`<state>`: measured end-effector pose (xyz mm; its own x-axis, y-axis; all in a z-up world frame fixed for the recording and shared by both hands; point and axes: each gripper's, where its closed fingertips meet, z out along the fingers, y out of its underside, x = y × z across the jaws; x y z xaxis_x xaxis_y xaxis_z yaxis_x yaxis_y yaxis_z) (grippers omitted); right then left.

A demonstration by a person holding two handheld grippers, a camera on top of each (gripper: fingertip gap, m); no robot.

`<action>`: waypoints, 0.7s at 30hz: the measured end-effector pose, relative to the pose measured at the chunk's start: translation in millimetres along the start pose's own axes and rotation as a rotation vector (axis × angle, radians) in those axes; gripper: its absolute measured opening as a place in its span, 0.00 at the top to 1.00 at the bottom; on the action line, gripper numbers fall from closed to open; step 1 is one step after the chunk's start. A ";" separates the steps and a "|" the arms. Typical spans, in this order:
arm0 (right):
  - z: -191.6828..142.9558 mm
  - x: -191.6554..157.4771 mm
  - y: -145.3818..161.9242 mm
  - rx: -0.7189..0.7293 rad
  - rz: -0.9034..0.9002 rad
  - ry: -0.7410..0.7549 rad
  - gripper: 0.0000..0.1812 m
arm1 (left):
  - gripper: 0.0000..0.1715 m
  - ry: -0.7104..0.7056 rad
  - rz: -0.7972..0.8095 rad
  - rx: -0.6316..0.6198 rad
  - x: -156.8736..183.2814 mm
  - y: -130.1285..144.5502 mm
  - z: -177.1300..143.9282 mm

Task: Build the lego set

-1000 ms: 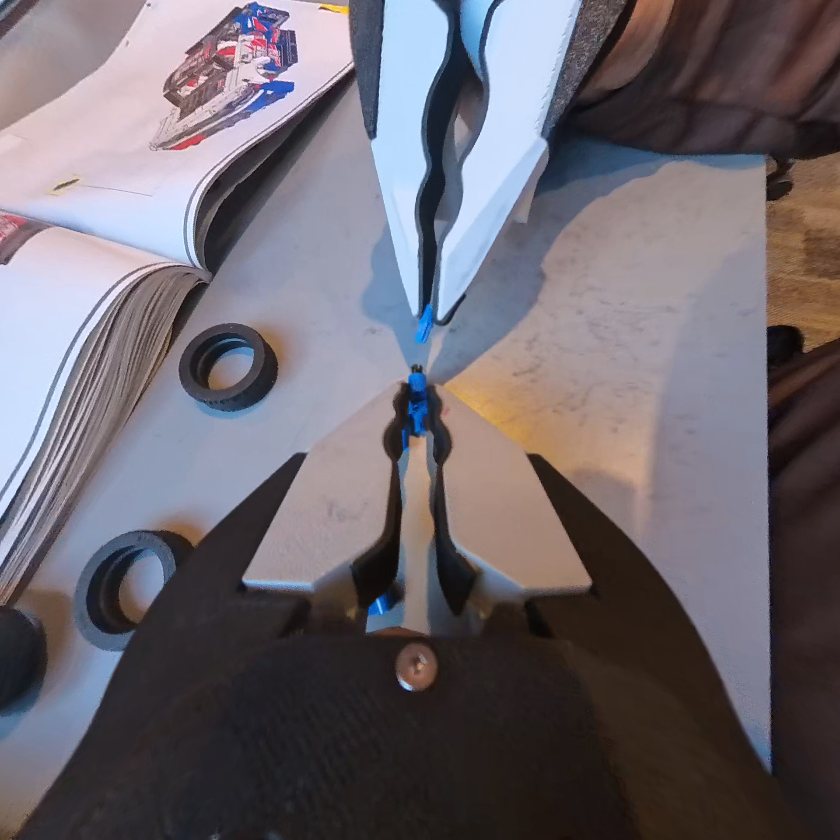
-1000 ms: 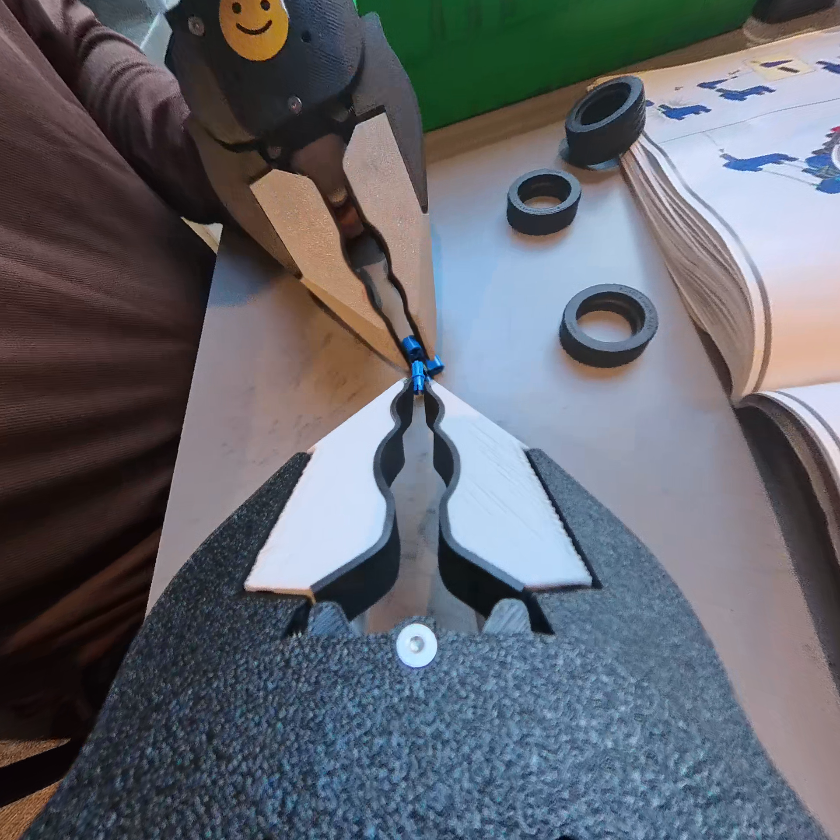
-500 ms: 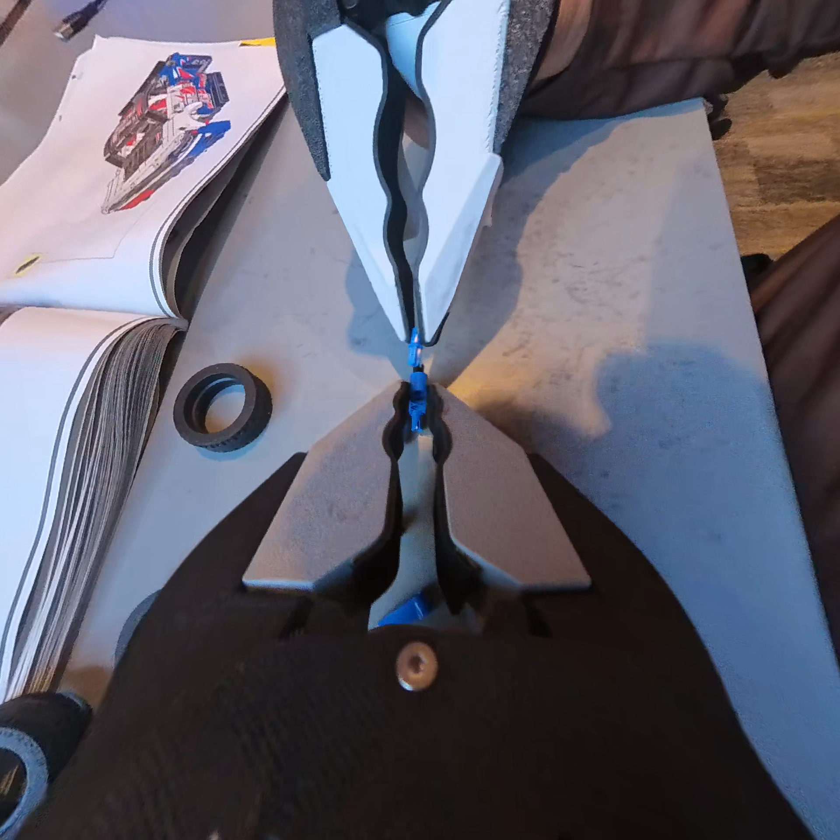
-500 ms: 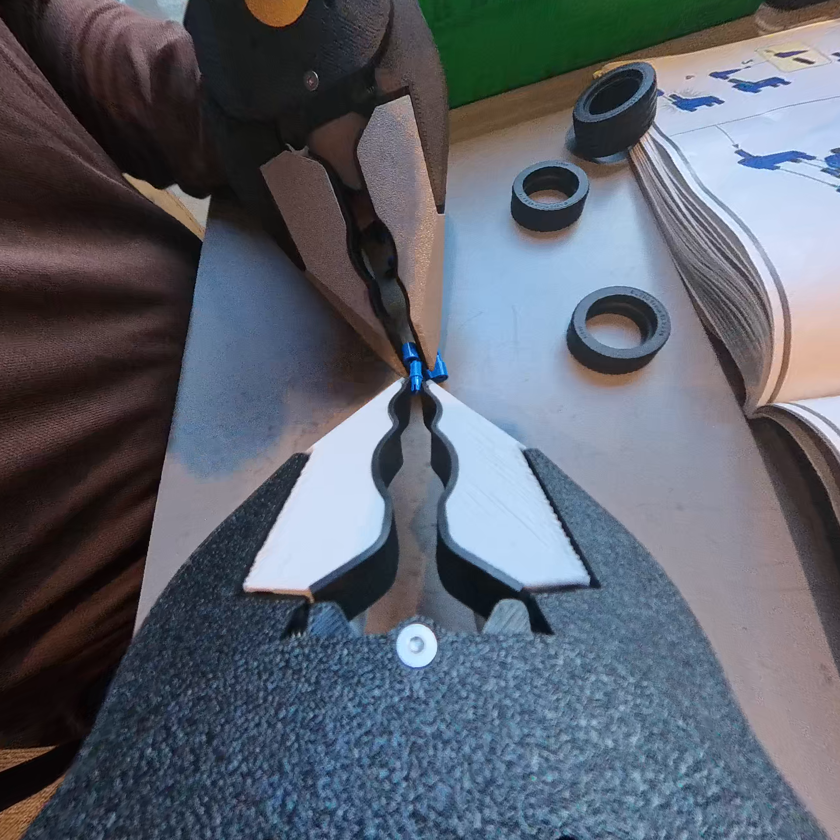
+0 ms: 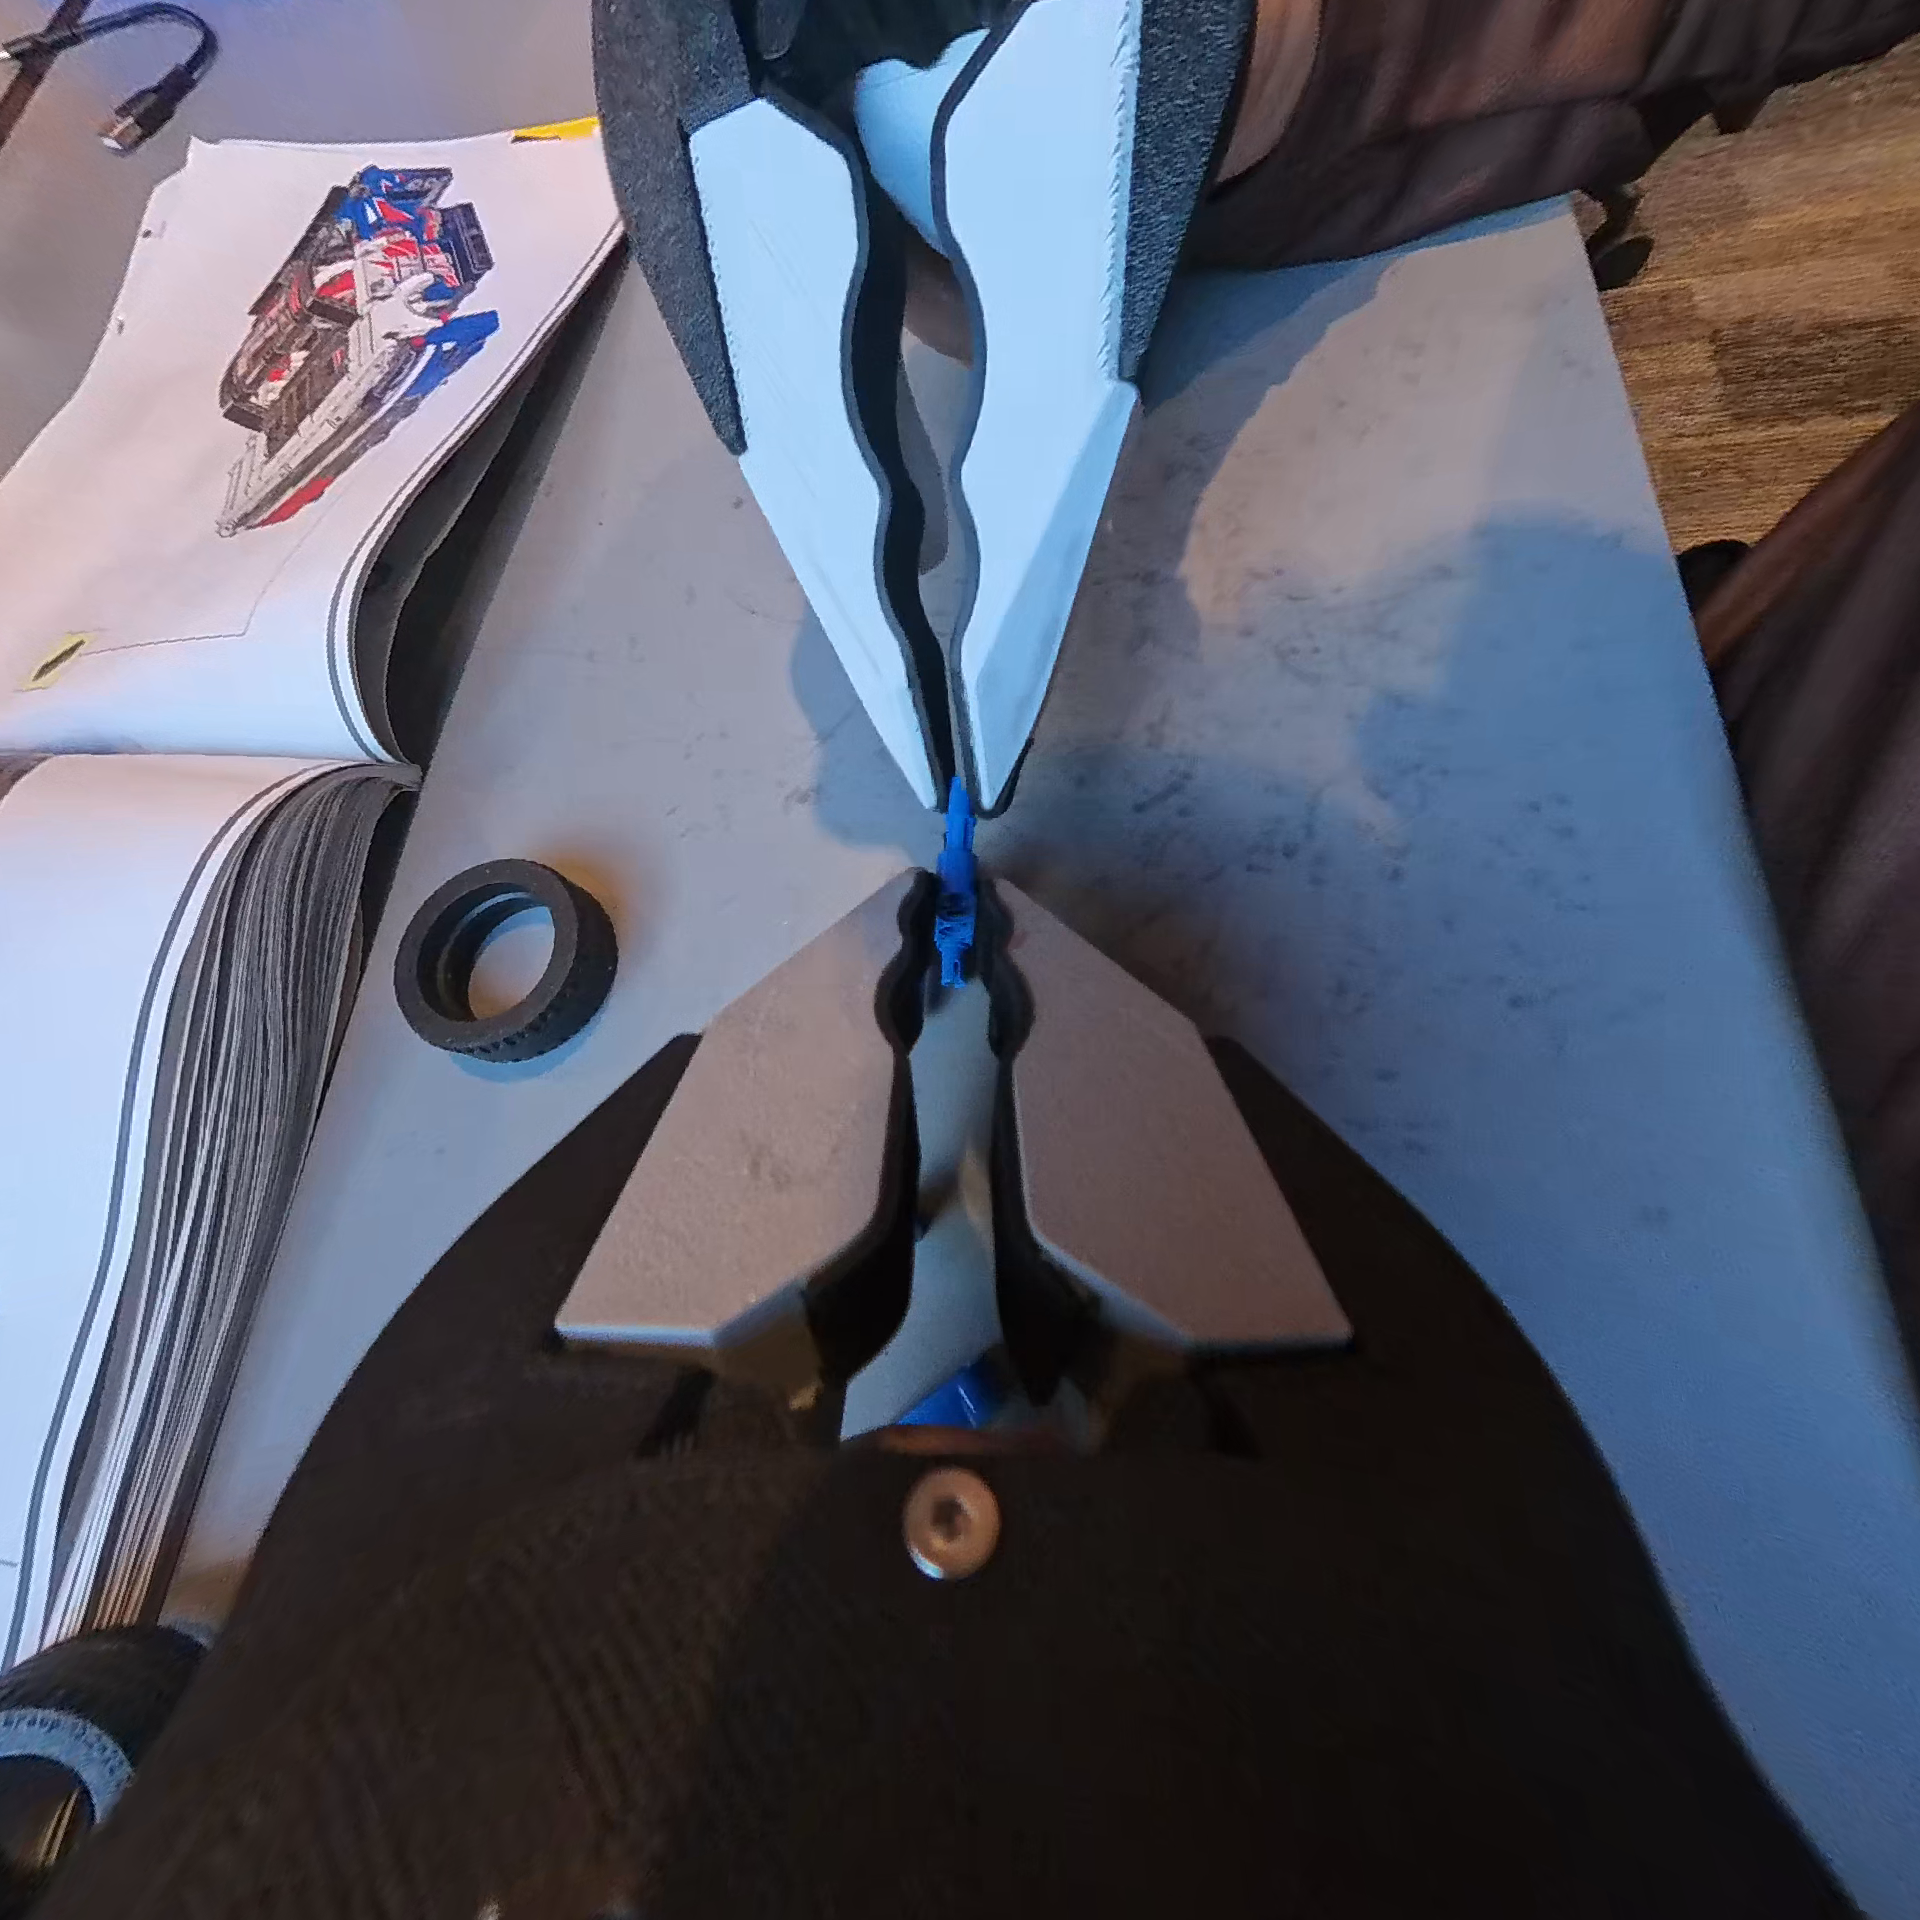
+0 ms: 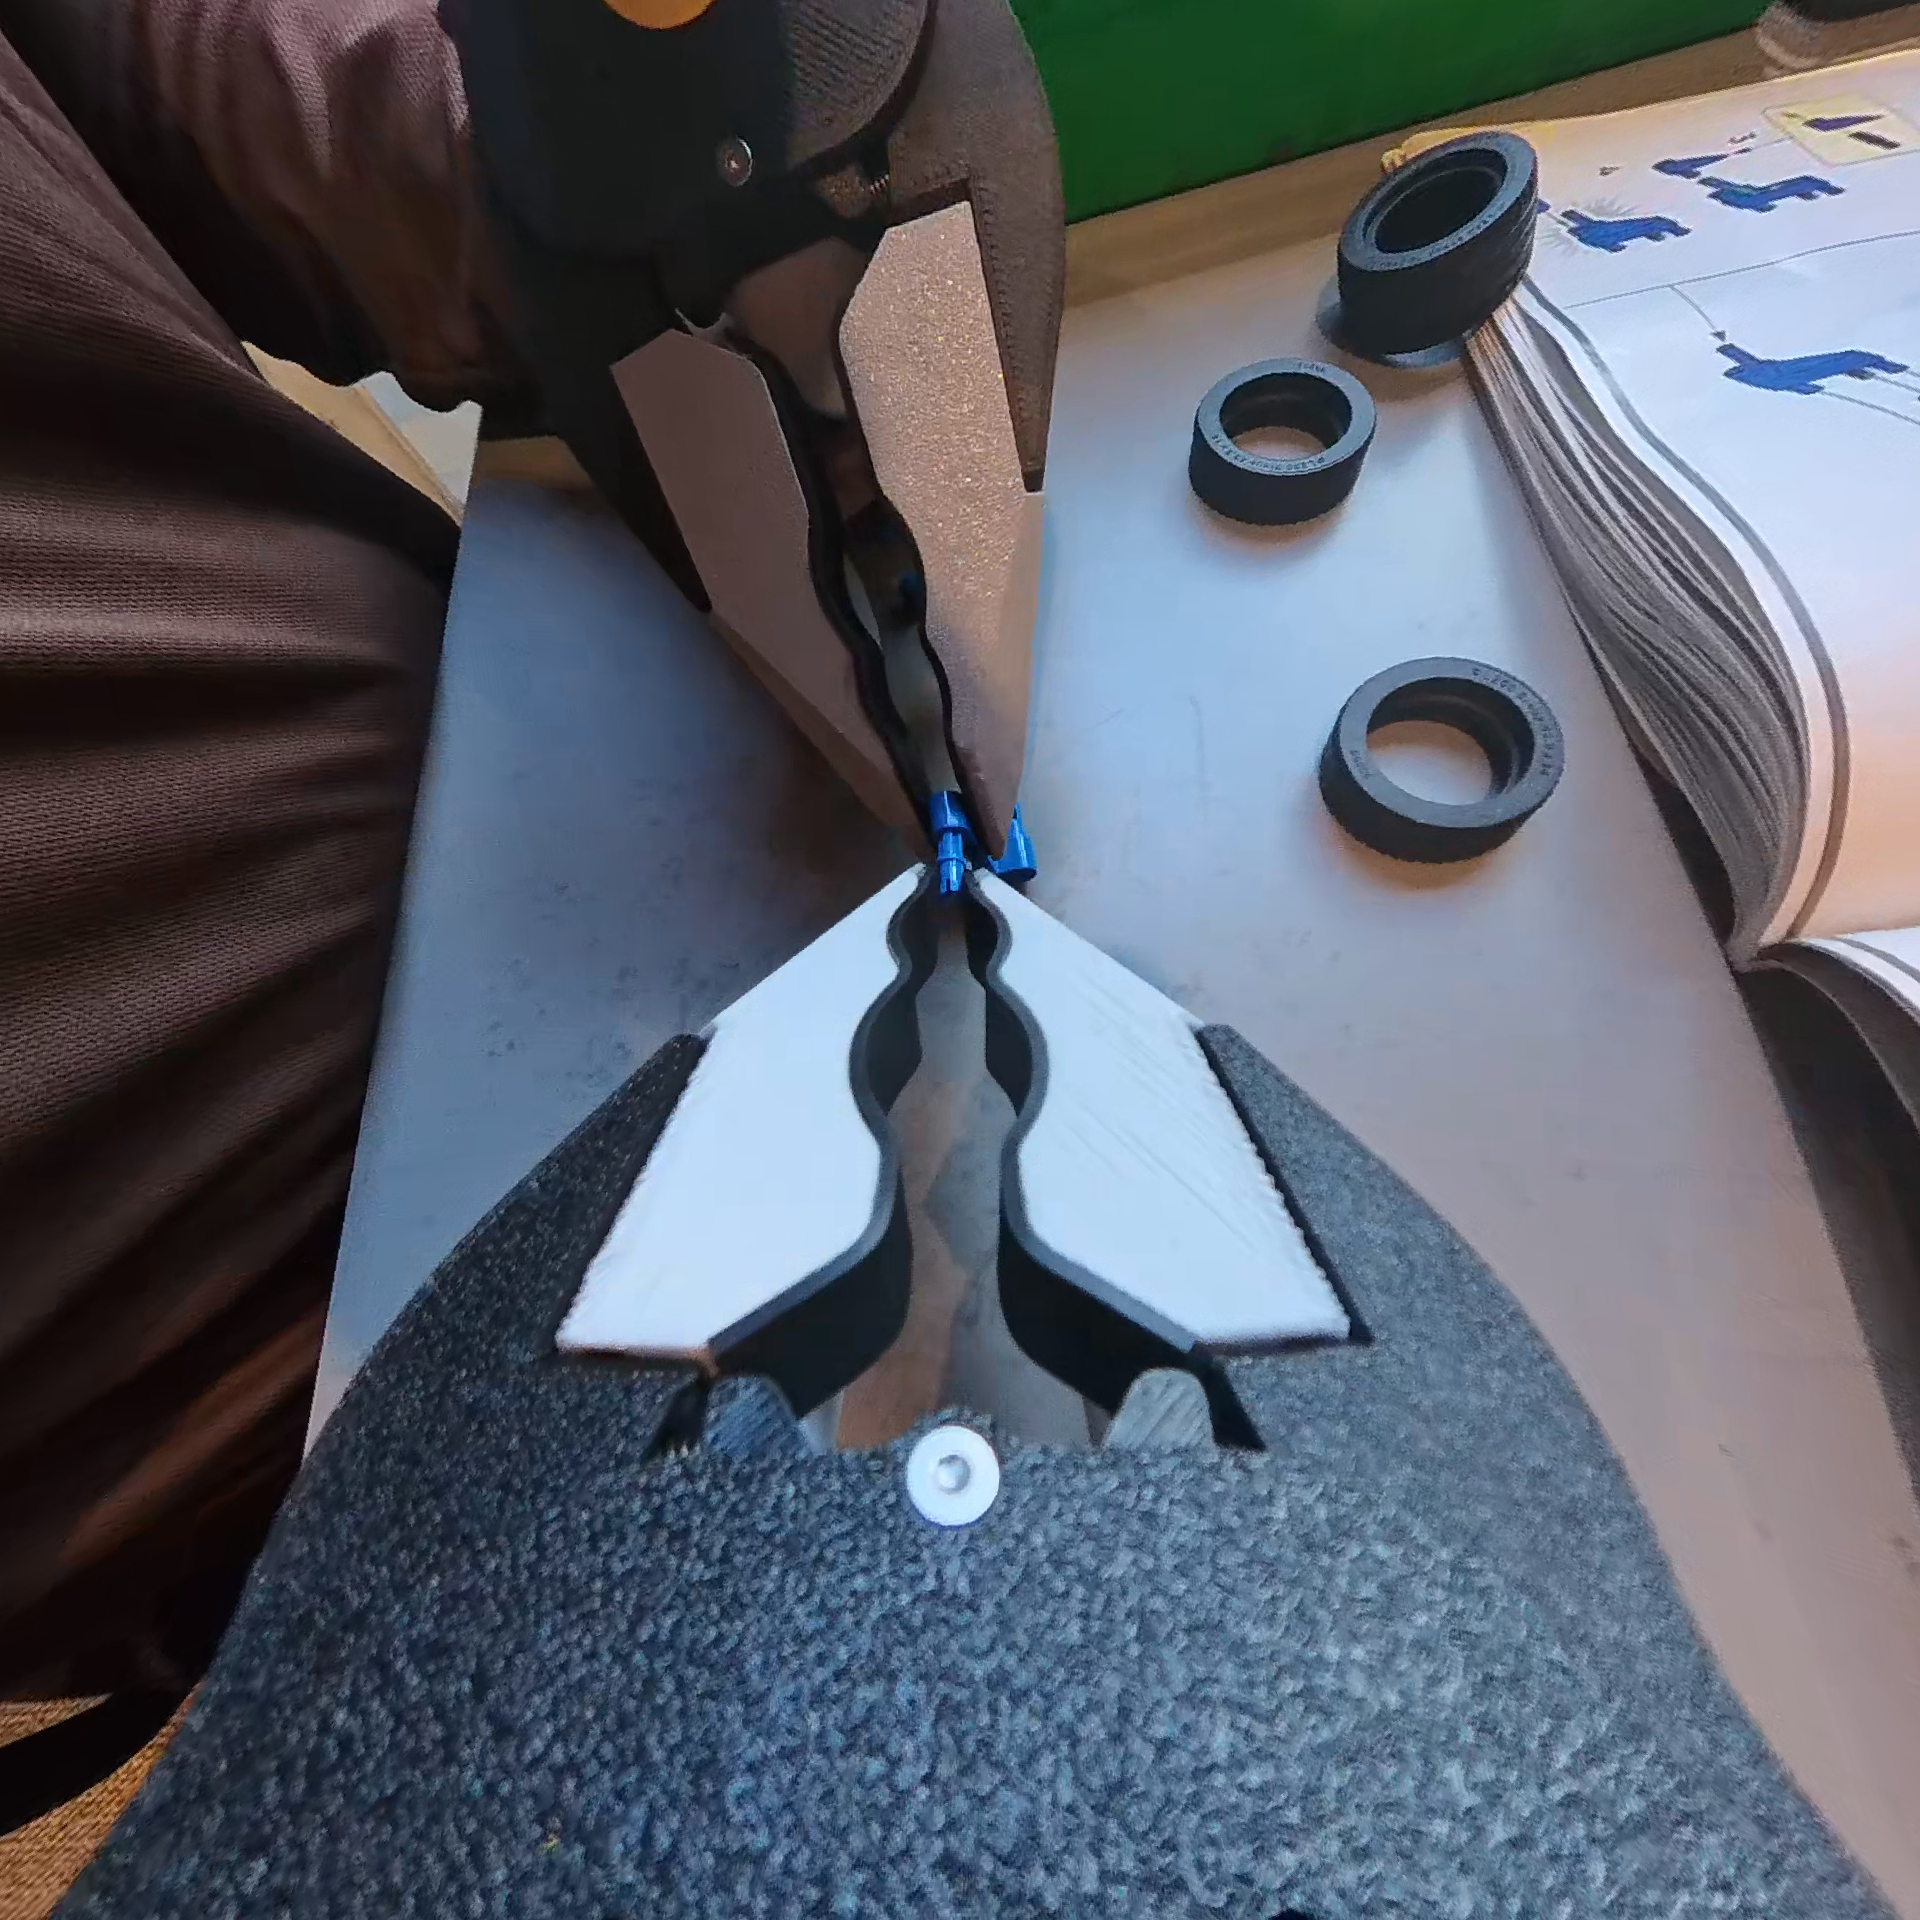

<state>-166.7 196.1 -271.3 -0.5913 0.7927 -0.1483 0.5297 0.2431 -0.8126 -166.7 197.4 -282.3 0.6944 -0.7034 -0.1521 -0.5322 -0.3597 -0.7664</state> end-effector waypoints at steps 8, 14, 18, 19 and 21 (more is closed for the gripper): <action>1.1 1.5 -2.0 0.006 -0.024 0.030 0.98 | 0.98 0.020 -0.075 -0.022 -0.8 0.6 -0.1; 1.8 0.0 -2.8 -0.020 -0.035 0.009 0.98 | 0.98 0.006 -0.012 -0.106 0.2 2.0 -0.7; 3.4 0.0 -5.4 -0.045 -0.049 0.003 0.98 | 0.98 0.016 -0.016 -0.118 -0.5 3.3 -1.9; 3.7 -0.3 -5.4 -0.050 -0.052 0.003 0.98 | 0.98 0.013 -0.013 -0.116 -0.3 3.4 -1.9; 3.6 -0.6 -4.5 -0.080 -0.077 0.017 0.98 | 0.98 0.000 0.001 -0.126 -0.2 3.3 -1.6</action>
<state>-171.0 192.5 -269.5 -0.6222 0.7791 -0.0765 0.5300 0.3472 -0.7737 -169.4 195.4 -283.8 0.6938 -0.7038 -0.1526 -0.5893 -0.4331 -0.6820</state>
